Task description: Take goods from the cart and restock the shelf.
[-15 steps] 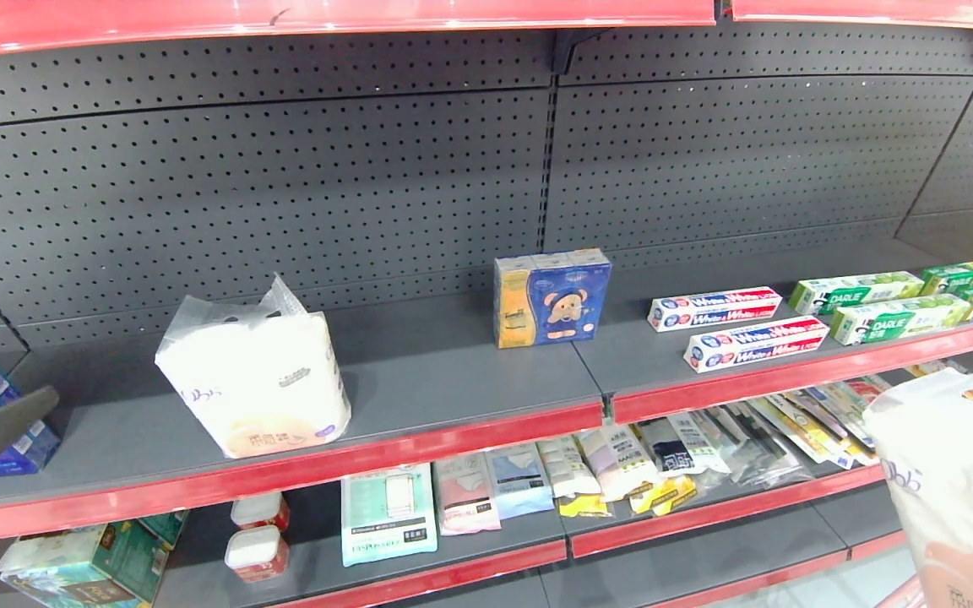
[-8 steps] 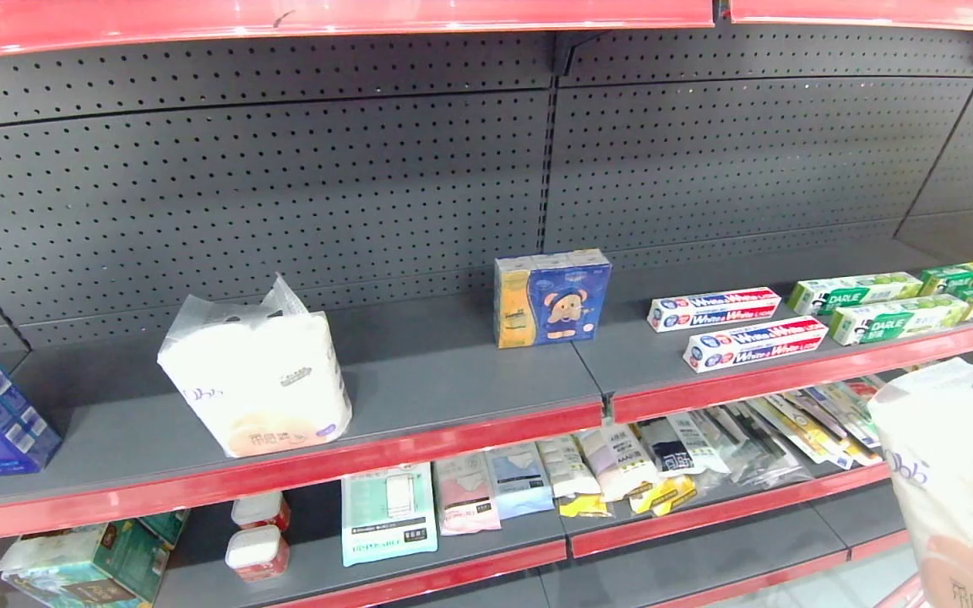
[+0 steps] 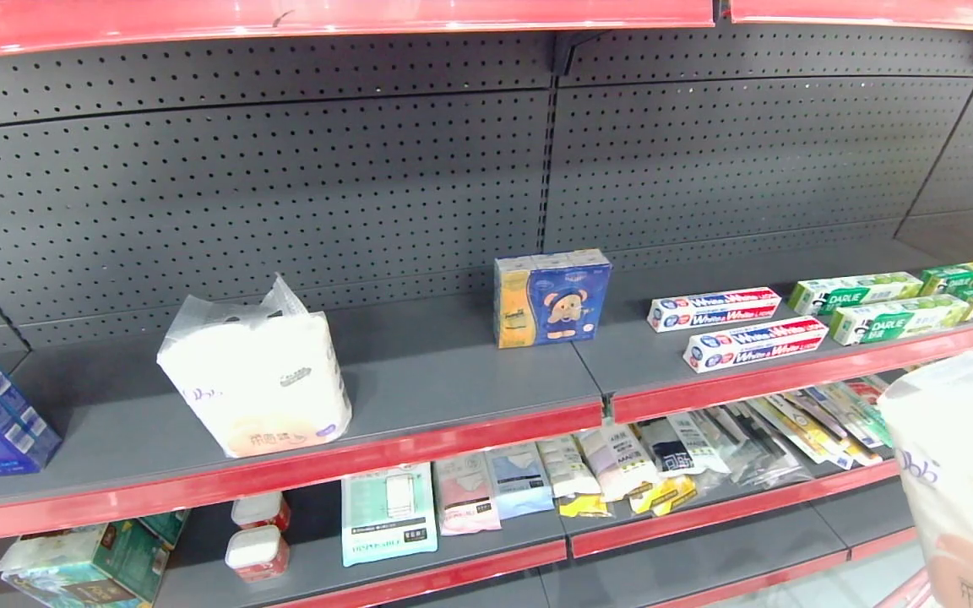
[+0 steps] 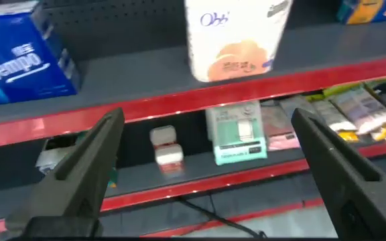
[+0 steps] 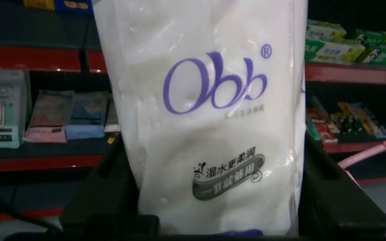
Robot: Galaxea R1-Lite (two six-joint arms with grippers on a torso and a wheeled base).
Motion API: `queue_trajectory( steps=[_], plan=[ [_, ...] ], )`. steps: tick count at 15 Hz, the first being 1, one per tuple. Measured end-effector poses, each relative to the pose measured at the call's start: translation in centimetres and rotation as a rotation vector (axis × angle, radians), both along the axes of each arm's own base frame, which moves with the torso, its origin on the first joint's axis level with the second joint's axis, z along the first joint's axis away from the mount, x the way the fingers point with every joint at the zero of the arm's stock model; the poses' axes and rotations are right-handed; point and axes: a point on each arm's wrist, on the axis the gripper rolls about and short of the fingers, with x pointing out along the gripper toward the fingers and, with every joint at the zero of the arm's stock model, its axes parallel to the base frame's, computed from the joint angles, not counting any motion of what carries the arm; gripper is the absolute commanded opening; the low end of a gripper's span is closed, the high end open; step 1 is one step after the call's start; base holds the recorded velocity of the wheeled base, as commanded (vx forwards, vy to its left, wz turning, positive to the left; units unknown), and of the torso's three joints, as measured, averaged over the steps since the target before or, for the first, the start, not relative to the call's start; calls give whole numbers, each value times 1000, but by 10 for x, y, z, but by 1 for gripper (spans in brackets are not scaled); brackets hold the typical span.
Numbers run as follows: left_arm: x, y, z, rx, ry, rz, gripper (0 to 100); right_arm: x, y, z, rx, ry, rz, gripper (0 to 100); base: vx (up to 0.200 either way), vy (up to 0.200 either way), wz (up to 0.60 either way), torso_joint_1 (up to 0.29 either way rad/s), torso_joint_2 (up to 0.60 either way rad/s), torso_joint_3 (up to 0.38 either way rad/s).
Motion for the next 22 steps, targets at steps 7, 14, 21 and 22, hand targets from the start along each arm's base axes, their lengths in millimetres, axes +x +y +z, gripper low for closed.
queue_trajectory(
  steps=[7, 14, 21, 22],
  plan=[
    [-13, 1, -32, -16, -24, 75, 100, -1, 0, 4, -44, -22, 4, 0, 0, 0, 0, 0, 0, 0],
    [-14, 1, -33, -34, -33, 80, 100, 0, 0, 2, -41, -8, 8, 0, 0, 0, 429, 2, -1, 1],
    [-14, 1, -33, -35, -33, 79, 100, -2, 0, 2, -43, -15, -1, 0, 0, 0, 600, 2, 2, 2],
    [-14, 1, -33, -35, -33, 79, 100, -2, 0, 3, -45, -22, -4, 0, 0, 0, 0, 0, 0, 0]
  ],
)
